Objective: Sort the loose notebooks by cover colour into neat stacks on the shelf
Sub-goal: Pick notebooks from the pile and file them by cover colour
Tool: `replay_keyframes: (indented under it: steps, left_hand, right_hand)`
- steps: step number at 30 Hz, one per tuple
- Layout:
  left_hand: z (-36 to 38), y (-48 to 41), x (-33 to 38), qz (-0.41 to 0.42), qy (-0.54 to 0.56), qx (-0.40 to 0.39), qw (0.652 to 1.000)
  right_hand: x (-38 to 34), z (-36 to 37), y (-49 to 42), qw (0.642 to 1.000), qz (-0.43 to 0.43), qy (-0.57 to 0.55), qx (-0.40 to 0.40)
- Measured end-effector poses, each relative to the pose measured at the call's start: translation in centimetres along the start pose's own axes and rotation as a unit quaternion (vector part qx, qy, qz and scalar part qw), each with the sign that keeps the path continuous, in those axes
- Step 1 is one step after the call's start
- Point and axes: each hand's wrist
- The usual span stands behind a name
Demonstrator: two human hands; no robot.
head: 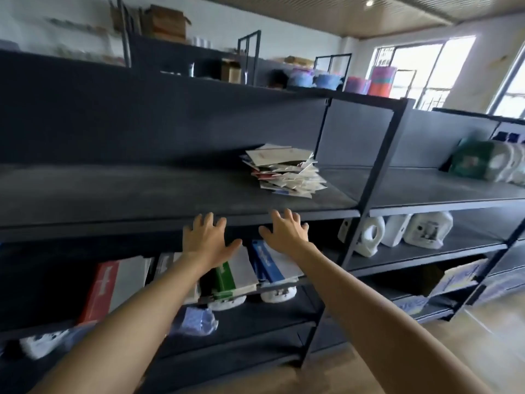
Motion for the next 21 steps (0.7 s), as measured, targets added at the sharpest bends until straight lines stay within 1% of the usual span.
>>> replay_keyframes:
  steps: [5, 11, 15, 18, 21]
  left_hand:
    - [-0.8, -8.6, -1.5, 0.013, 0.008, 0.030, 0.999]
    - [-1.1, -17.1, -2.5, 0.038, 0.009, 0.025, 0.999]
    - [0.1, -20.1, -2.4, 0.043, 0.010, 0.001, 0.999]
    - [0.9, -22.0, -2.4, 0.044, 0.018, -0.005, 0.999]
    - [1.5, -23.4, -2.2, 0.030, 0.044, 0.007, 0.999]
  right_hand:
    - [-0.7, -1.4, -7.8, 0.999, 0.019, -0.003, 0.032]
    - [-0.9, -2.9, -16.5, 0.997, 0.039, -0.003, 0.068]
    - [-0.8, -1.5, -20.0, 0.998, 0.046, 0.019, 0.047]
    - [-0.3, -1.2, -22.6, 0.995, 0.042, 0.047, 0.083]
    - [0.2, -1.9, -25.4, 0.995, 0.018, 0.044, 0.089]
Point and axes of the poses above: each hand's wrist, its own y-axis away from the middle knuckle, its own z-axis out of the palm, x = y × z, and after that the axes turned 7 degrees about y, right-handed
